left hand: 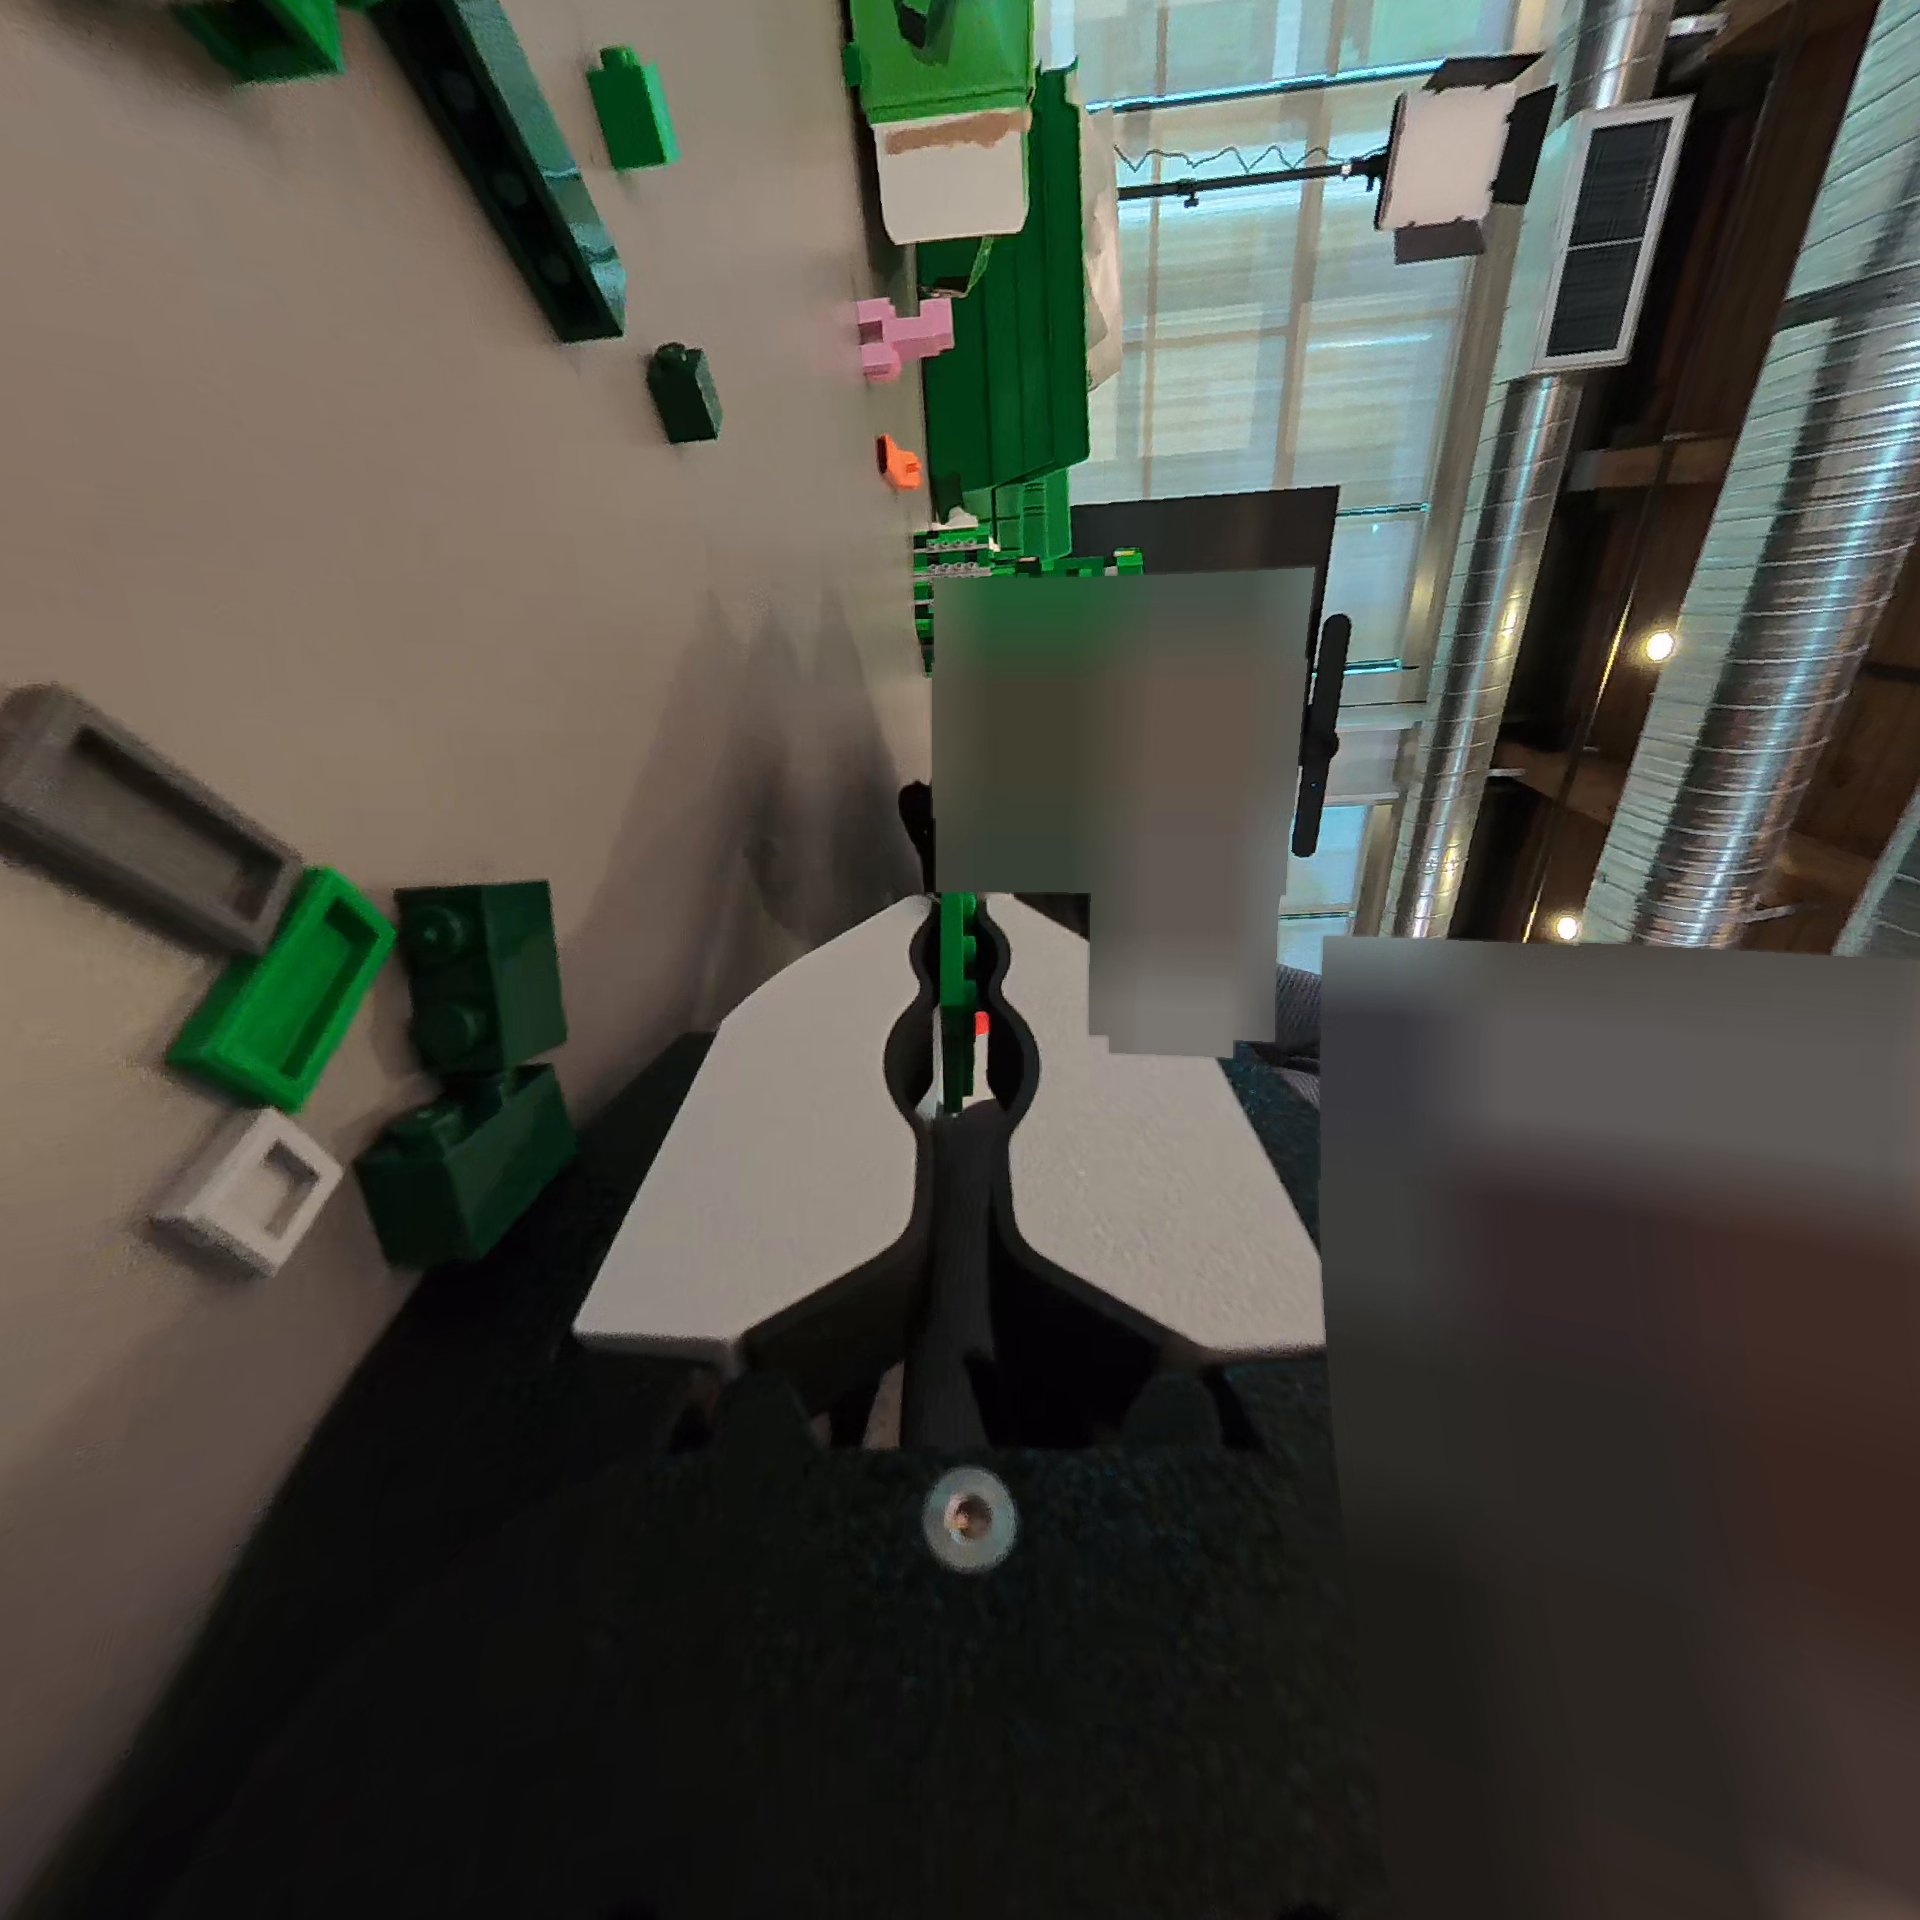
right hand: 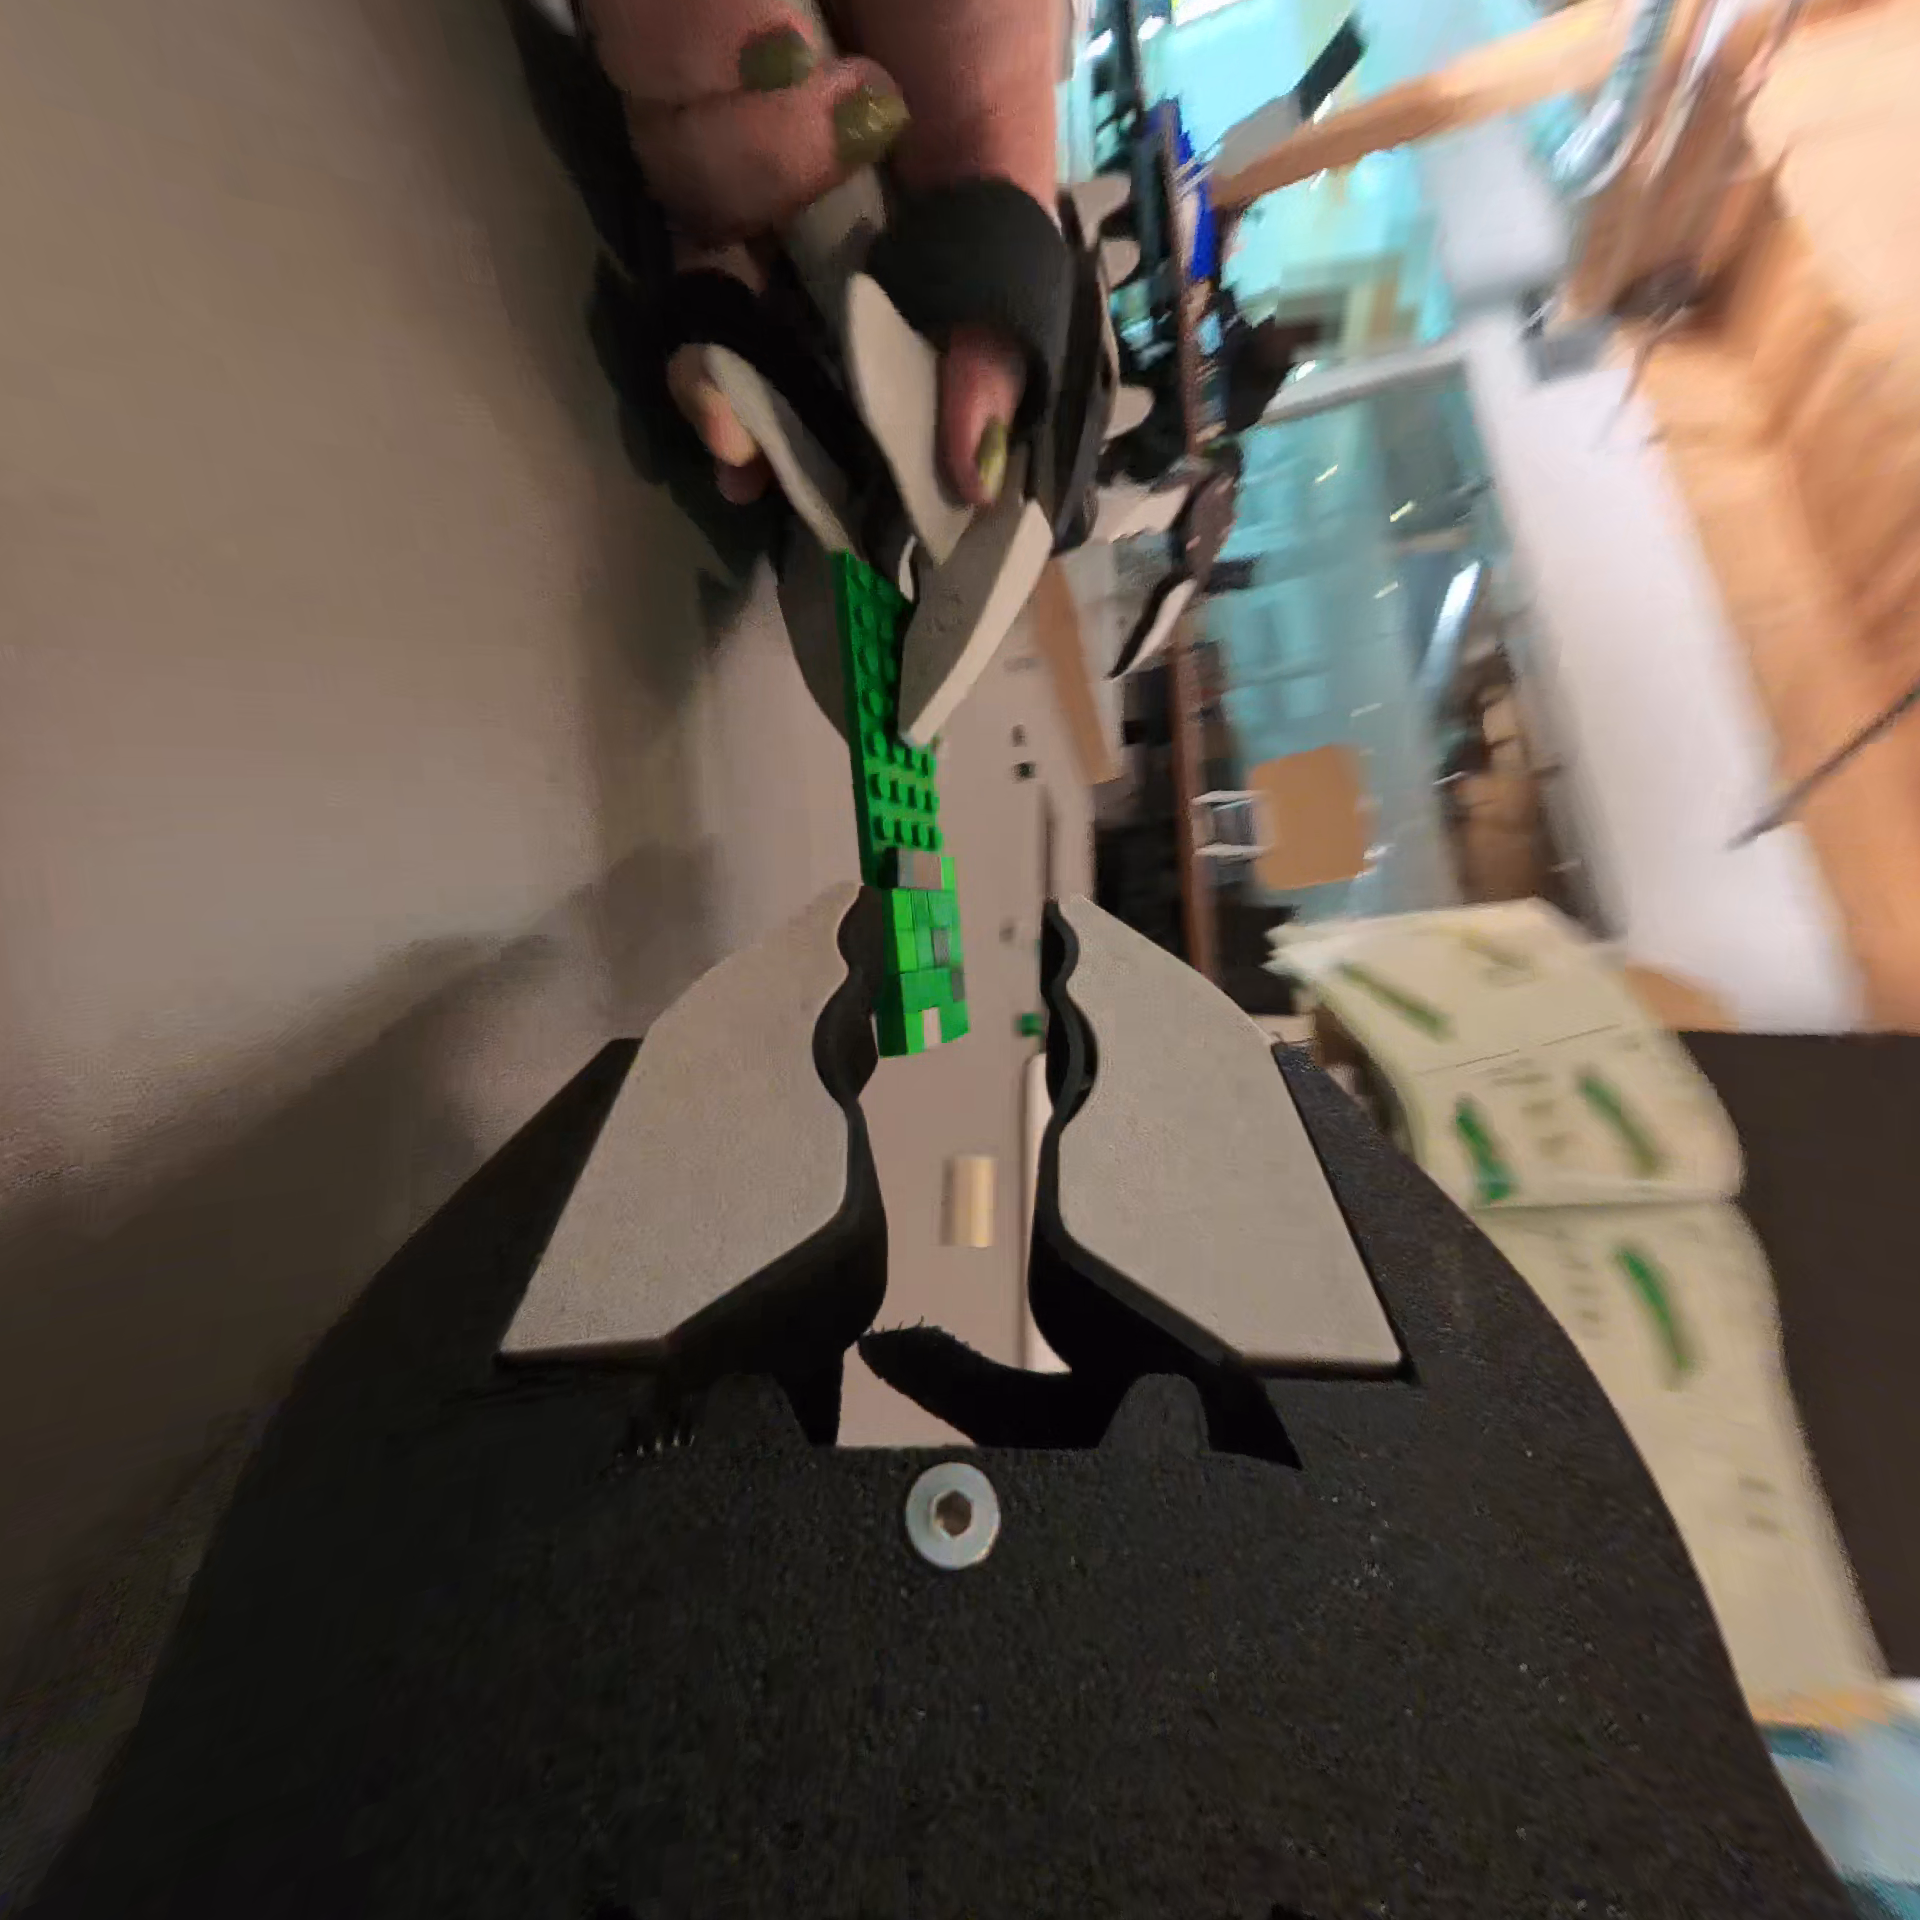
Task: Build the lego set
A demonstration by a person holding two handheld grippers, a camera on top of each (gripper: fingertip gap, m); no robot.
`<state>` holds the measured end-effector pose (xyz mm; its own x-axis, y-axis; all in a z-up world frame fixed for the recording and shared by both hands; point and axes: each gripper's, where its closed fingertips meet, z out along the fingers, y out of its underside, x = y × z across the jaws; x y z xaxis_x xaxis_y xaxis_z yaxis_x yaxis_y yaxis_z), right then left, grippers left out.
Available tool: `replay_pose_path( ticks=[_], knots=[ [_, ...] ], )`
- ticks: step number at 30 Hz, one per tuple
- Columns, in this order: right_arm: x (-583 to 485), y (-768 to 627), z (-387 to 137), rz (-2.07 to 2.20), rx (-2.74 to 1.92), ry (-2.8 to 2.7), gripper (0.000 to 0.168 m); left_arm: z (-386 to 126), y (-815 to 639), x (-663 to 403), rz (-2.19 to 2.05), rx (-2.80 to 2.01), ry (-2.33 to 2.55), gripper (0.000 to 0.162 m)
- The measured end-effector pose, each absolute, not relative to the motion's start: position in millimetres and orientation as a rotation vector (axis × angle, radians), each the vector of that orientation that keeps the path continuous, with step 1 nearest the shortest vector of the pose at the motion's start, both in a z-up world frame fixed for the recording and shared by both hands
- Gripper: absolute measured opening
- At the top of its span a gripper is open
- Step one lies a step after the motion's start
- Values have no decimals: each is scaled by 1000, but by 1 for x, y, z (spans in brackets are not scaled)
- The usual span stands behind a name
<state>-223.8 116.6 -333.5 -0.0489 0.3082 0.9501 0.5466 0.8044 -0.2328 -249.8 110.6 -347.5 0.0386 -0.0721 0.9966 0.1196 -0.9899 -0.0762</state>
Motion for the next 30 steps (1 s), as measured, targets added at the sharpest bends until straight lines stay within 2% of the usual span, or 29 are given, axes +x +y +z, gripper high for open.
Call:
replay_pose_path(
  ticks=[5, 14, 30],
  knots=[
    [-234, 108, -344, -430, -453, -1644, 24, -348, 110, -249, -2086, -2169, -50, 4],
    [-238, 117, -343, -536, -407, -1589, 6, -343, 111, -252, -2132, -2114, -57, 4],
    [-239, 119, -340, -550, -403, -1549, 12, -342, 112, -253, -2139, -2089, -68, 4]
  ],
)
